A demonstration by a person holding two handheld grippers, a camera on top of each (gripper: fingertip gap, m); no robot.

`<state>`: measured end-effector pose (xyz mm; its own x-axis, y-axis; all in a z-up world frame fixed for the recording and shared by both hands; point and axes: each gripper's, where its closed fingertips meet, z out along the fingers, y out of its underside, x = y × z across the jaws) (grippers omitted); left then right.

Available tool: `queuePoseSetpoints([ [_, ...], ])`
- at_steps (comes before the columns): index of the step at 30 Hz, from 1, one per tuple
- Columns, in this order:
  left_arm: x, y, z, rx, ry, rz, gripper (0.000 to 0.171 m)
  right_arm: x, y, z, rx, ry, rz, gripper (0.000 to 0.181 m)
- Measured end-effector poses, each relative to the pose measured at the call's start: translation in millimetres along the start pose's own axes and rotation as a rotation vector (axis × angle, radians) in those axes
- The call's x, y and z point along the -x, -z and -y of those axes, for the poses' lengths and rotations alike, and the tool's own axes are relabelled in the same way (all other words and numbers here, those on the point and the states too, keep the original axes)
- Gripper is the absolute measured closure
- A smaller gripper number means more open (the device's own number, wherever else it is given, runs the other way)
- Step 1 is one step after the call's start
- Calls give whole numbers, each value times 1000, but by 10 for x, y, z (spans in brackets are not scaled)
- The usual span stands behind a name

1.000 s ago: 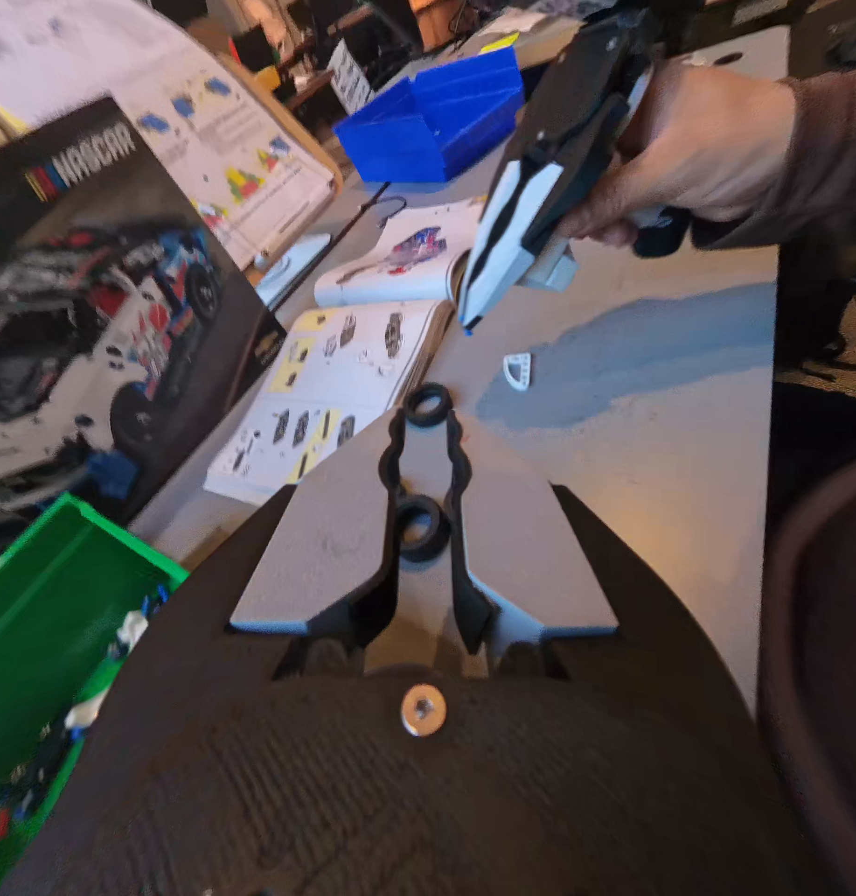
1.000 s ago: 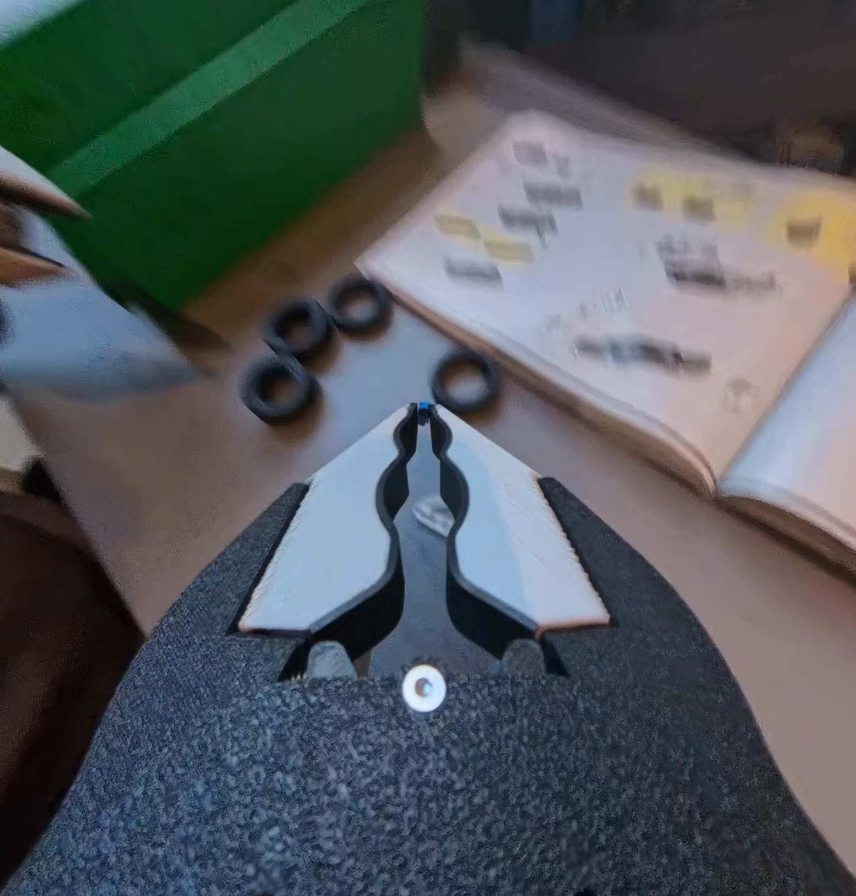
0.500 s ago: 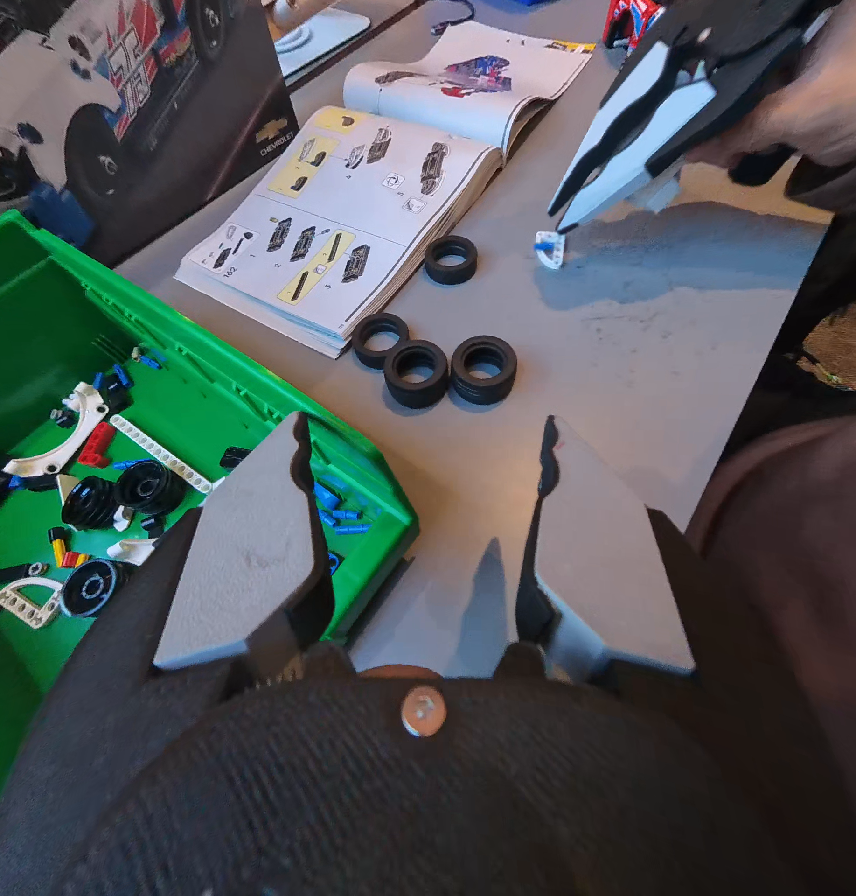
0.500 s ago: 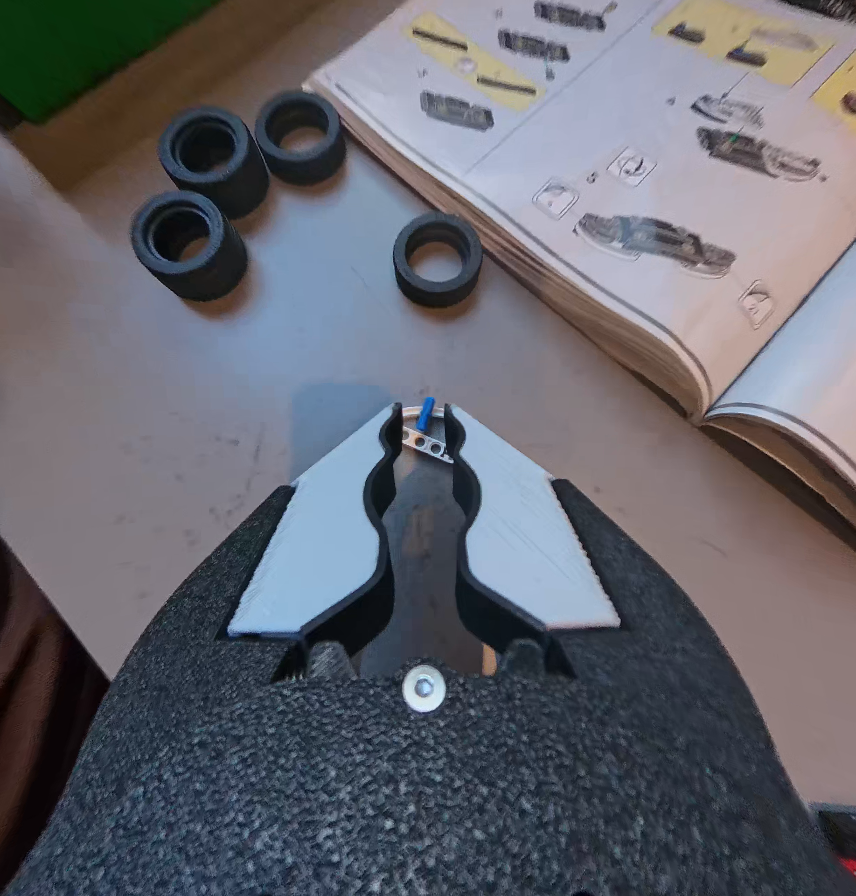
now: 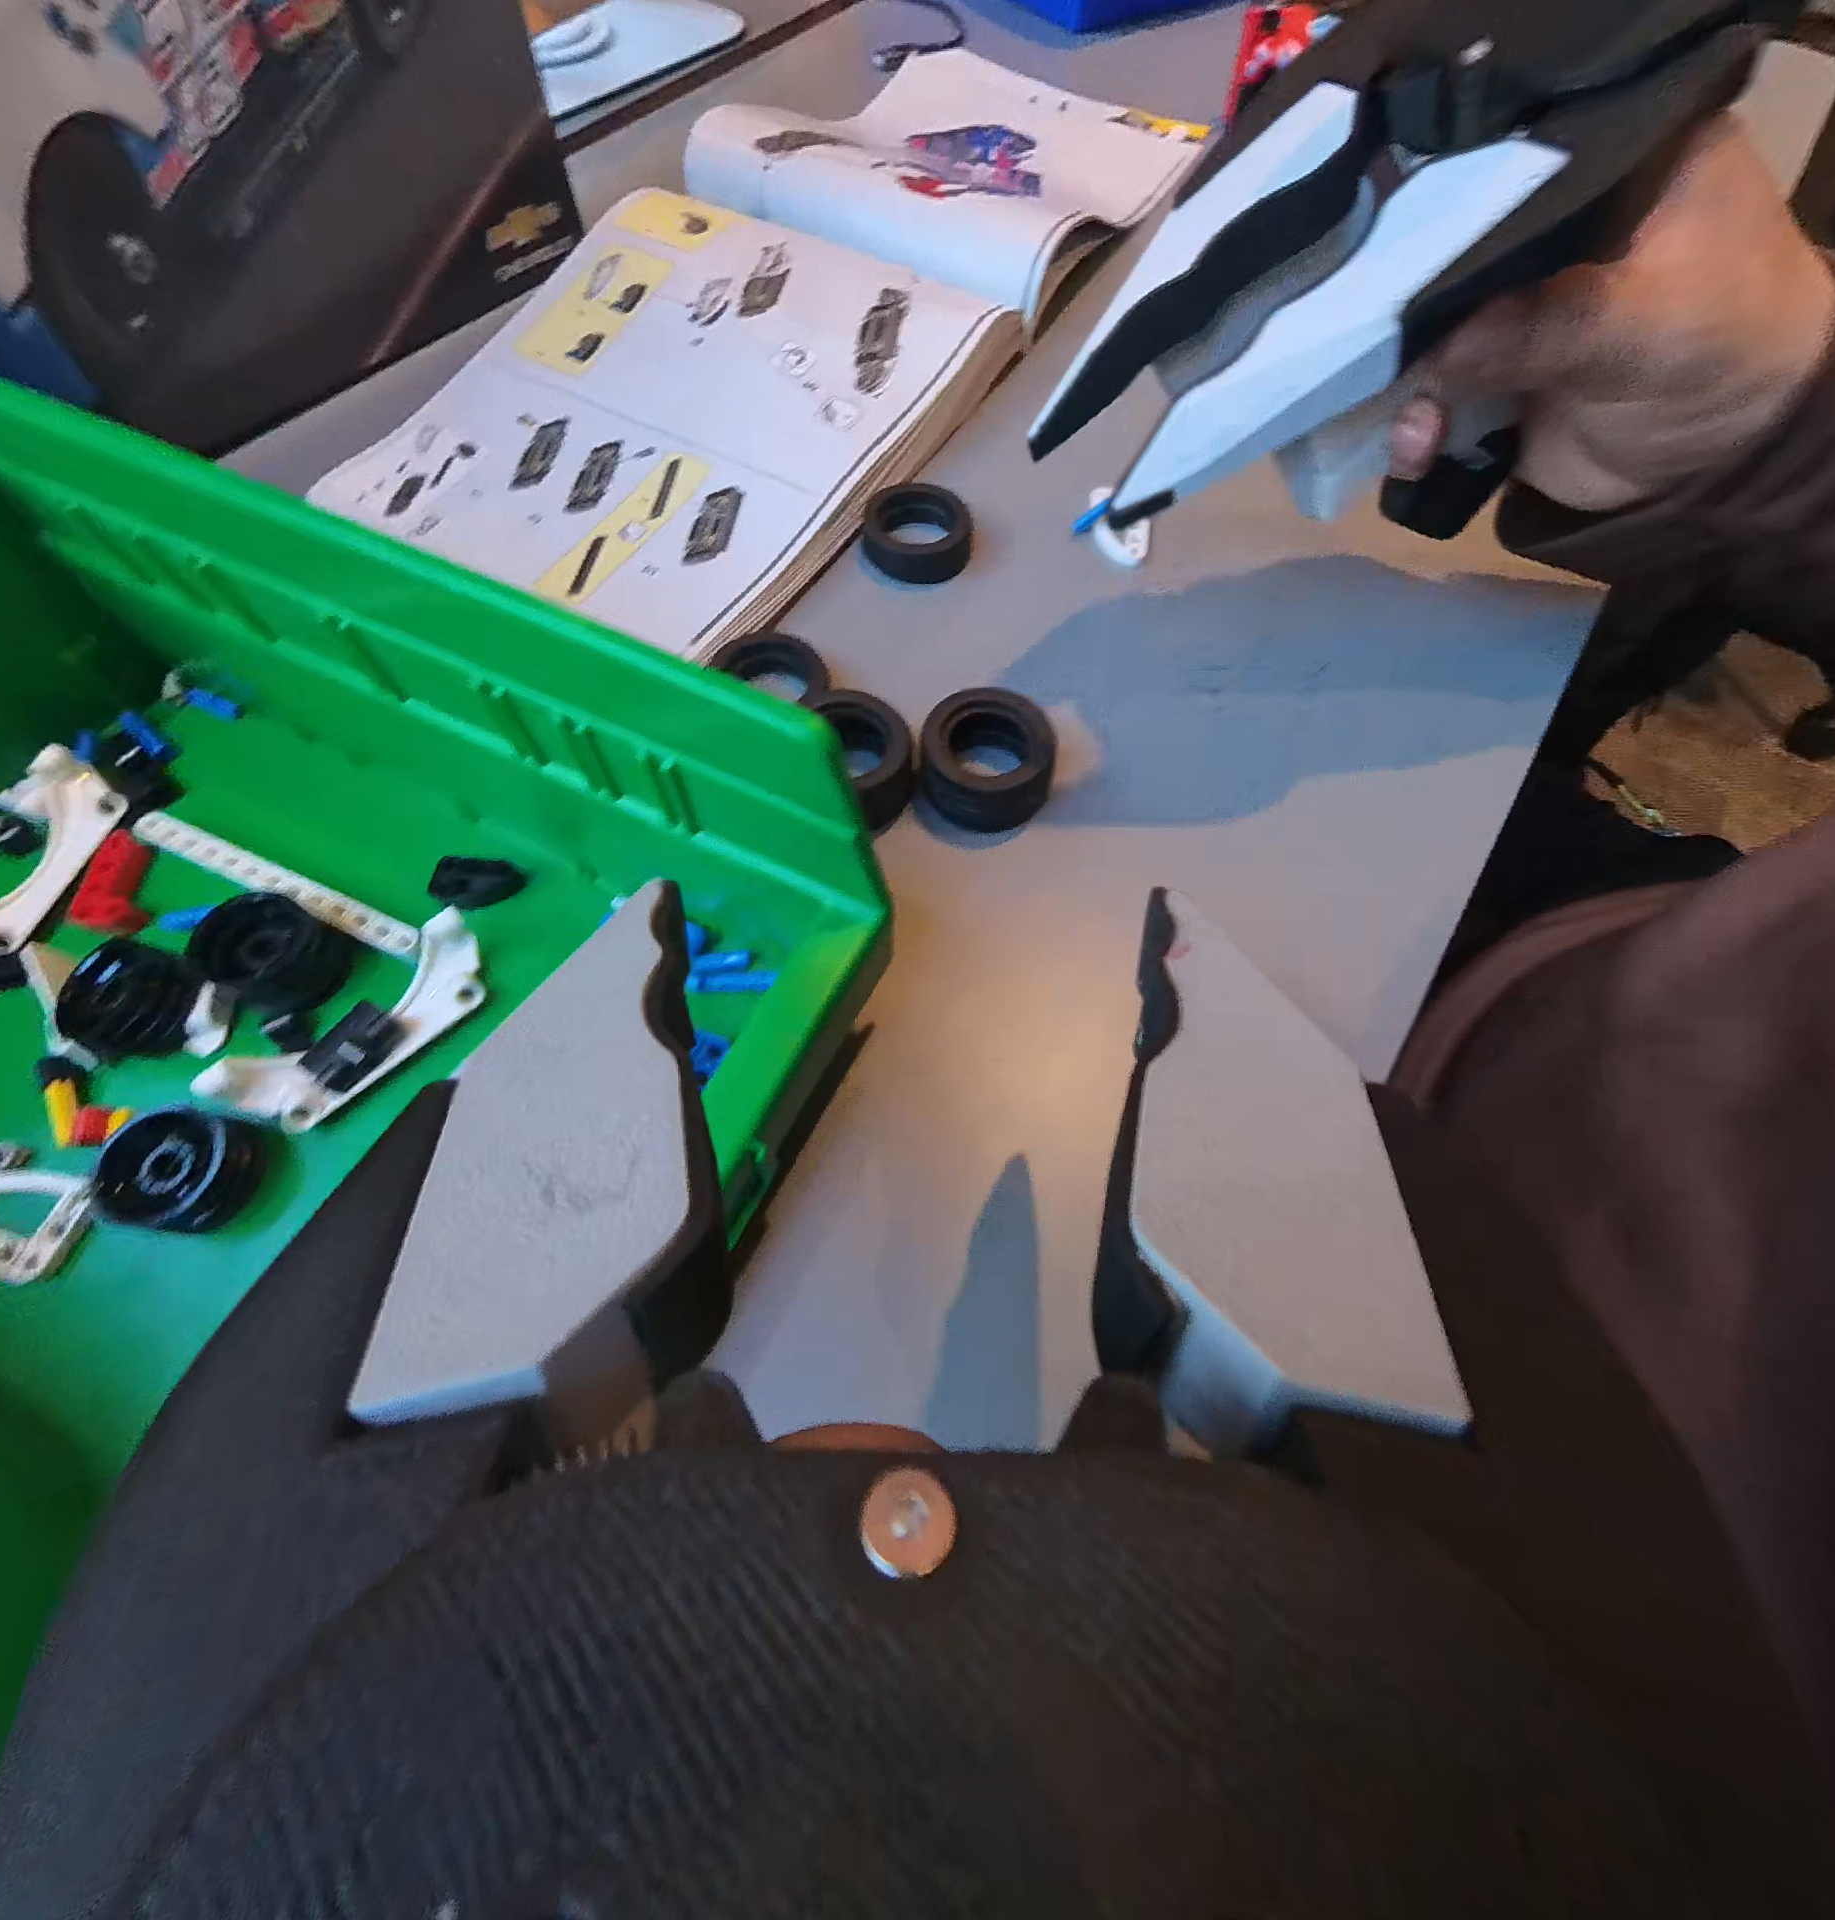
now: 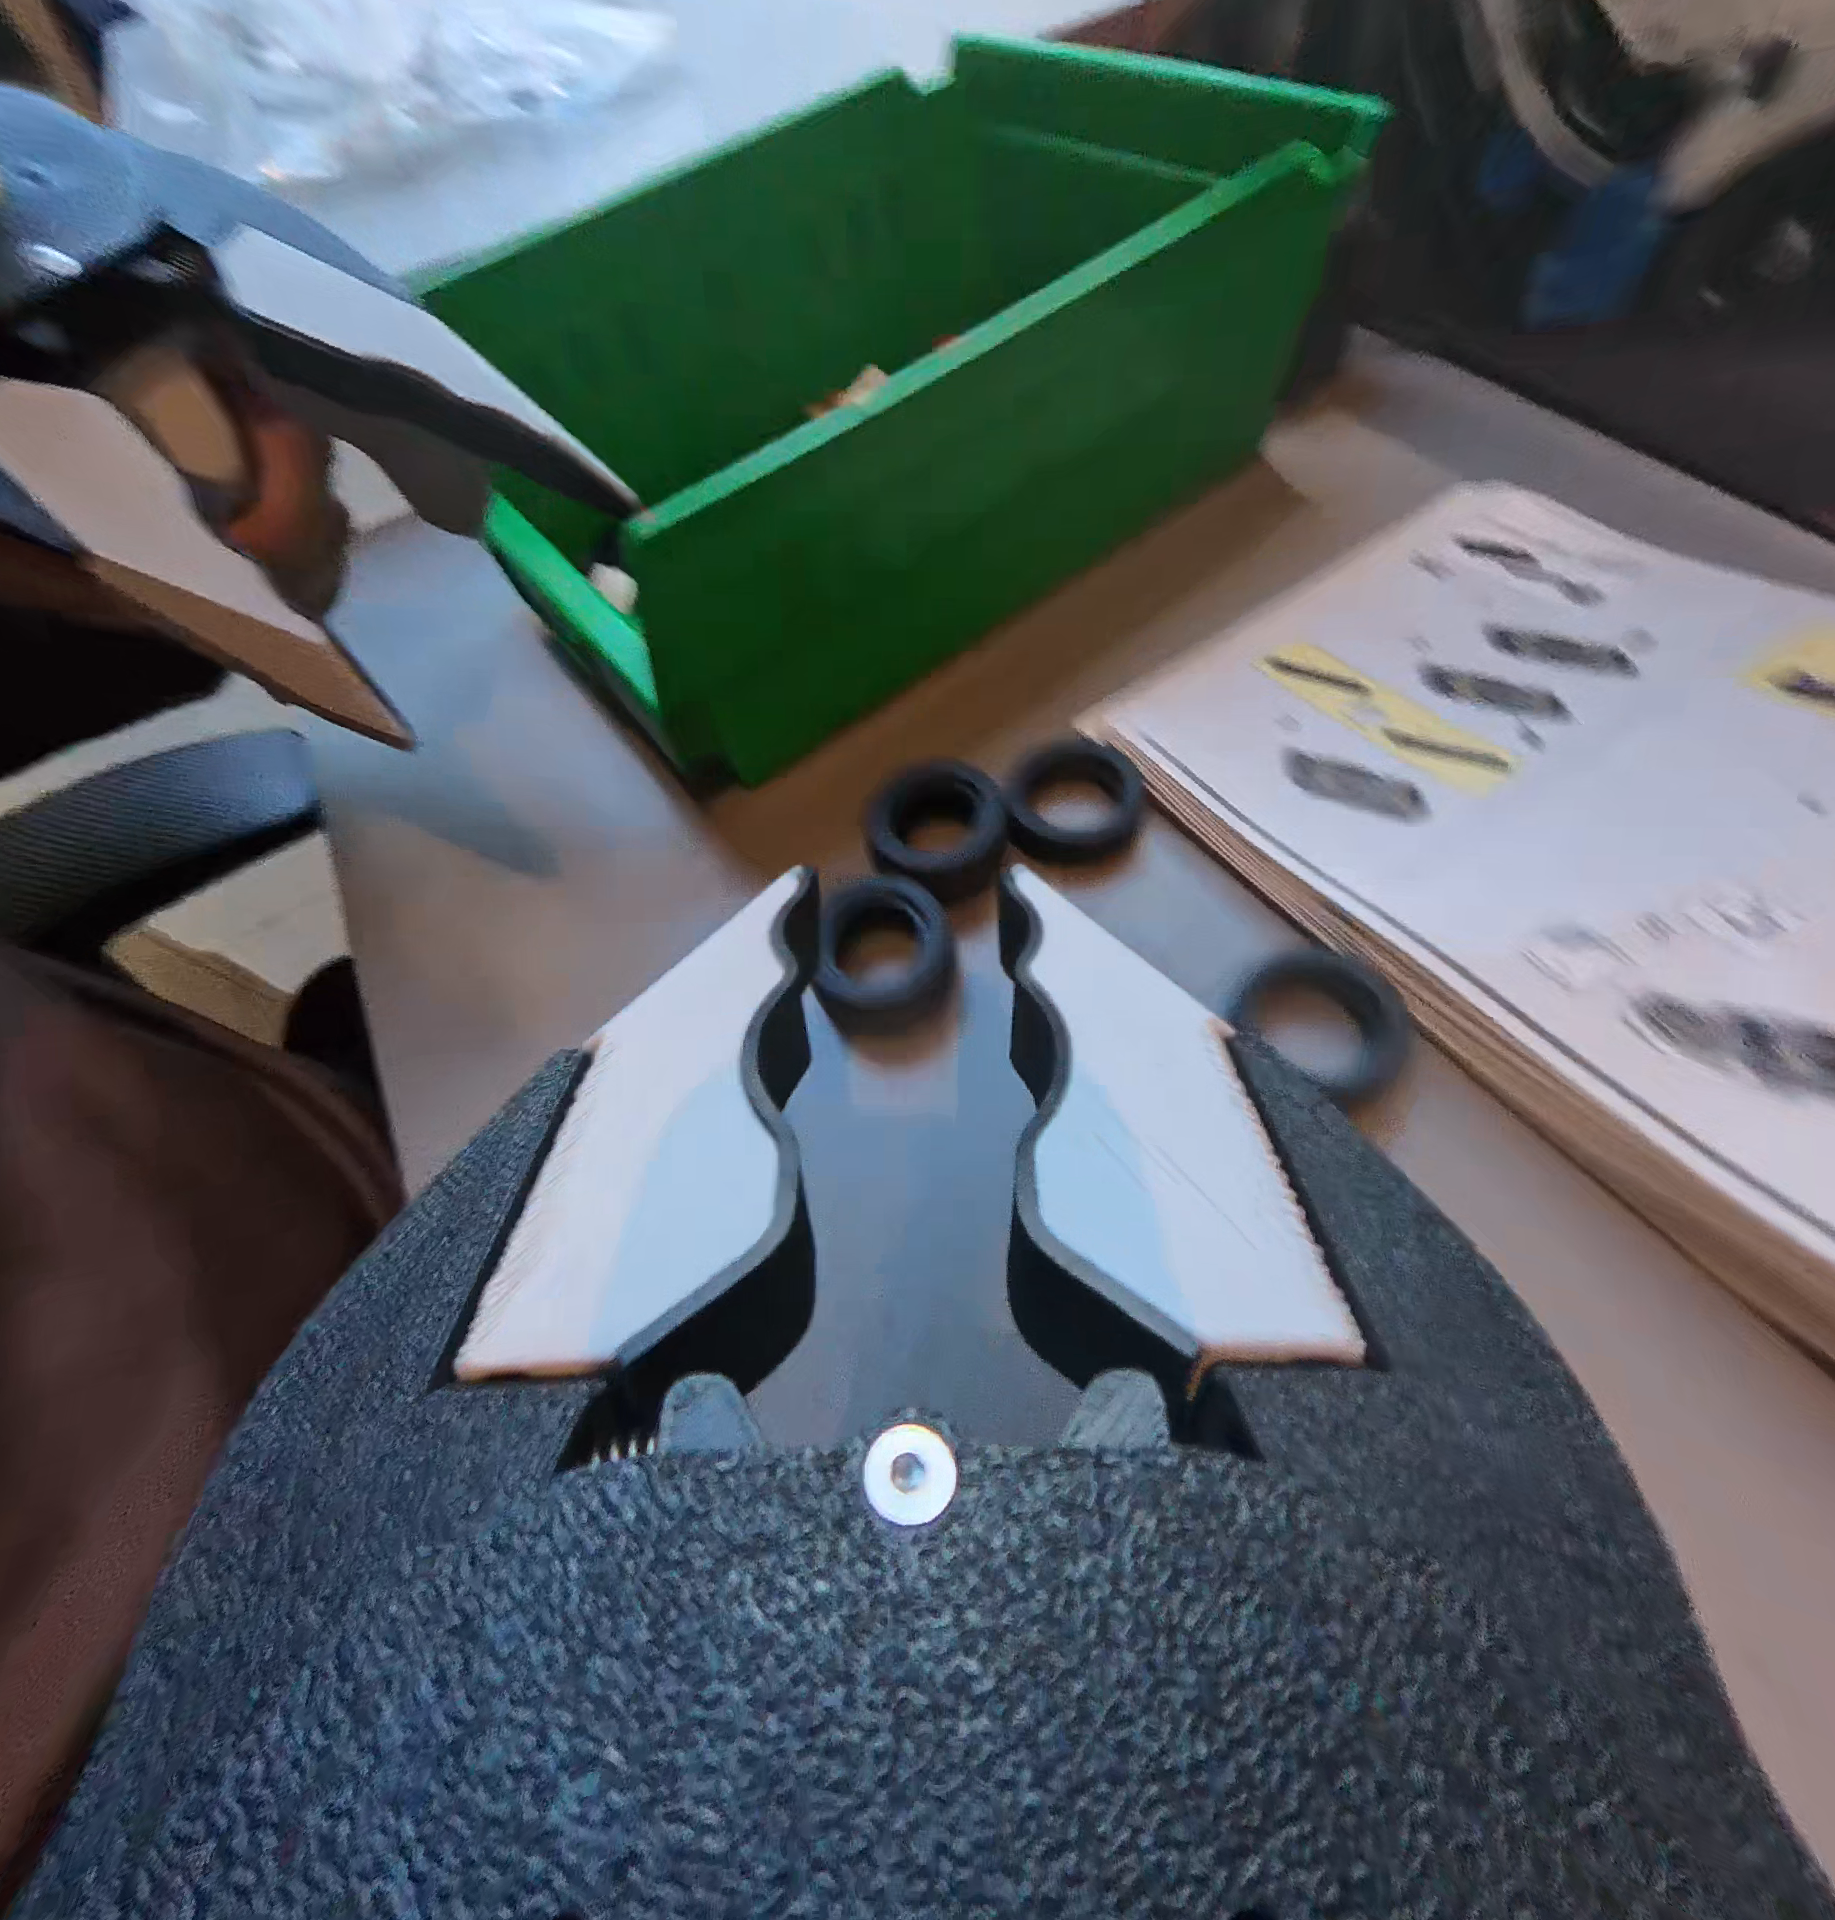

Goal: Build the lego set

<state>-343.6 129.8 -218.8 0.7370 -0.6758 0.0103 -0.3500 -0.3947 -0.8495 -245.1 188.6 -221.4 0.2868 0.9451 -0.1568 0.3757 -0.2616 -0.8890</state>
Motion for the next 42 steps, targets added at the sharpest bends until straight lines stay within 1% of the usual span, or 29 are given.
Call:
queuePoseSetpoints([
  [2, 83, 64, -60, 15, 13, 29, 85, 267, -257, 177, -14, 22, 61, 132],
  [5, 189, 105, -147, 29, 20, 75, 85, 523, -638, 381, -27, 69, 77, 128],
  [7, 219, 119, -172, 27, 30, 90, 85, 571, -856, 390, 24, 91, 57, 119],
  [8, 226, 128, -177, 24, 33, 94, 85, 551, -937, 352, 60, 114, 36, 125],
  [10, 244, 152, -189, 24, 32, 104, 86, 539, -1024, 254, 118, 142, 29, 144],
  [11, 263, 169, -195, 25, 27, 114, 86, 578, -1022, 229, 119, 140, 55, 156],
  [17, 504, 267, -260, 65, 47, 195, 91, 716, -907, 147, 76, 183, 67, 177],
  [22, 777, 352, -177, 87, 70, 268, 96, 898, -871, 109, 57, 174, 170, 177],
  [26, 1052, 341, -102, 153, 80, 320, 97, 918, -759, 211, -33, 169, 198, 174],
  [29, 1342, 378, -60, 190, 81, 415, 98, 881, -653, 277, -96, 185, 183, 171],
  [30, 1424, 404, -53, 197, 91, 438, 98, 849, -627, 273, -97, 196, 167, 171],
  [32, 1546, 449, -28, 188, 121, 460, 104, 764, -581, 240, -87, 227, 125, 171],
  [35, 1669, 439, -8, 205, 151, 450, 104, 610, -536, 143, -61, 254, 65, 174],
  [37, 1775, 397, 4, 238, 117, 457, 107, 533, -518, 98, -54, 231, 46, 175],
  [39, 1860, 290, -27, 296, 91, 426, 116, 510, -499, 95, -64, 202, 48, 175],
  [42, 1956, 34, -5, 369, 78, 354, 115, 501, -480, 101, -74, 190, 43, 175],
])
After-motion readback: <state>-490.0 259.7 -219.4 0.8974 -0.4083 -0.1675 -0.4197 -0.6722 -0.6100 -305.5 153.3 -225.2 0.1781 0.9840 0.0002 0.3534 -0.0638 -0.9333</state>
